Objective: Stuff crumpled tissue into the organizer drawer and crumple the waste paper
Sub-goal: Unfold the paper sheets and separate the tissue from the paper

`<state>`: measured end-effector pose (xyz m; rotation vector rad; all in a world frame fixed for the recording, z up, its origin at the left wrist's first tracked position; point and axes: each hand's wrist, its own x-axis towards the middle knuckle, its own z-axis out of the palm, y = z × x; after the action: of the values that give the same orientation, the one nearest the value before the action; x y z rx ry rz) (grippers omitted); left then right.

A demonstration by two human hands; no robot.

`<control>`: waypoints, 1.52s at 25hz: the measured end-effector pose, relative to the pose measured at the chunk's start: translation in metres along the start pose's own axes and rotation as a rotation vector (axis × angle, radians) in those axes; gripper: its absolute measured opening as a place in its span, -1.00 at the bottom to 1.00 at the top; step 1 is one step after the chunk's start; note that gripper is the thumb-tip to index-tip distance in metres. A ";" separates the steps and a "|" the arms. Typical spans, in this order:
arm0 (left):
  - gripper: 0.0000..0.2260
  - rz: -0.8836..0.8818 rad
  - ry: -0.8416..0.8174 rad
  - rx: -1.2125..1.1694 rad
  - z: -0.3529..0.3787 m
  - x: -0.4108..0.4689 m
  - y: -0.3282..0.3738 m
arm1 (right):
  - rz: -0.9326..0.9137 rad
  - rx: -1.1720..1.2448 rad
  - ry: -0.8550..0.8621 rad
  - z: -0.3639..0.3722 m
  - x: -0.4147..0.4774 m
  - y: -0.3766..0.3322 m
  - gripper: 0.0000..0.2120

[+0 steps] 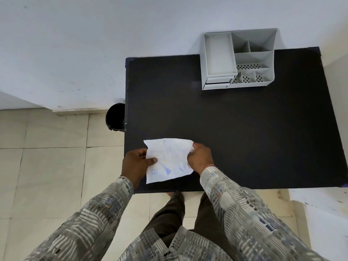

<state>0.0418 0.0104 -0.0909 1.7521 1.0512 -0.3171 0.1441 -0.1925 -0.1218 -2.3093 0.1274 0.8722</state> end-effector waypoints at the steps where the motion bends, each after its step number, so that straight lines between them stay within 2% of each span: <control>1: -0.80 0.003 0.026 0.023 -0.001 0.001 0.000 | -0.002 0.025 0.006 -0.003 0.000 -0.003 -0.78; 5: -0.83 0.029 0.113 0.083 -0.008 0.006 0.007 | 0.047 0.115 -0.057 -0.012 0.001 -0.005 -0.81; 7: -0.85 0.041 0.093 0.139 -0.012 0.010 0.007 | 0.082 0.110 -0.133 -0.015 0.004 -0.001 -0.81; 10: -0.81 0.015 0.051 0.125 -0.015 0.014 0.004 | 0.193 0.289 -0.244 -0.019 0.006 0.001 -0.73; 13: -0.79 -0.007 0.053 0.097 -0.018 0.017 0.005 | 0.173 0.213 -0.099 -0.020 0.007 0.006 -0.65; 16: -0.79 -0.035 0.047 0.089 -0.018 0.017 0.006 | 0.166 0.354 -0.185 -0.018 0.002 0.009 -0.55; 20: -0.81 -0.040 0.043 0.108 -0.017 0.017 0.007 | 0.175 0.209 0.013 -0.019 -0.002 0.008 -0.62; 25: -0.84 -0.048 0.052 0.120 -0.016 0.013 0.010 | 0.220 0.307 0.065 -0.021 -0.003 0.008 -0.62; 28: -0.87 -0.045 0.057 0.130 -0.016 0.012 0.011 | 0.202 0.338 0.017 -0.026 0.000 0.009 -0.54; 30: -0.84 -0.050 0.068 0.136 -0.015 0.014 0.010 | 0.208 0.296 0.092 -0.029 0.004 0.010 -0.56; 32: -0.76 -0.068 0.081 0.167 -0.015 0.016 0.008 | 0.176 0.274 0.047 -0.033 0.006 0.009 -0.55; 33: -0.63 -0.066 0.114 0.217 -0.015 0.017 0.007 | 0.150 0.235 0.007 -0.033 0.006 0.009 -0.57; 34: -0.45 -0.025 0.170 0.303 -0.014 0.016 0.005 | 0.142 0.193 -0.010 -0.032 0.007 0.009 -0.60; 35: -0.28 0.082 0.232 0.416 -0.013 0.015 0.003 | 0.151 0.180 0.001 -0.031 0.008 0.009 -0.63; 36: -0.19 0.251 0.260 0.534 -0.009 0.013 0.003 | 0.170 0.185 0.016 -0.028 0.008 0.008 -0.64; 37: -0.20 0.427 0.228 0.649 -0.001 0.009 0.005 | 0.173 0.185 0.023 -0.027 0.007 0.007 -0.64; 38: -0.29 0.563 0.122 0.753 0.007 0.006 0.008 | 0.167 0.179 0.027 -0.024 0.007 0.005 -0.63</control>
<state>0.0535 0.0060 -0.0926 2.6802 0.4849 -0.2638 0.1608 -0.2103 -0.1154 -2.1658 0.3993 0.8747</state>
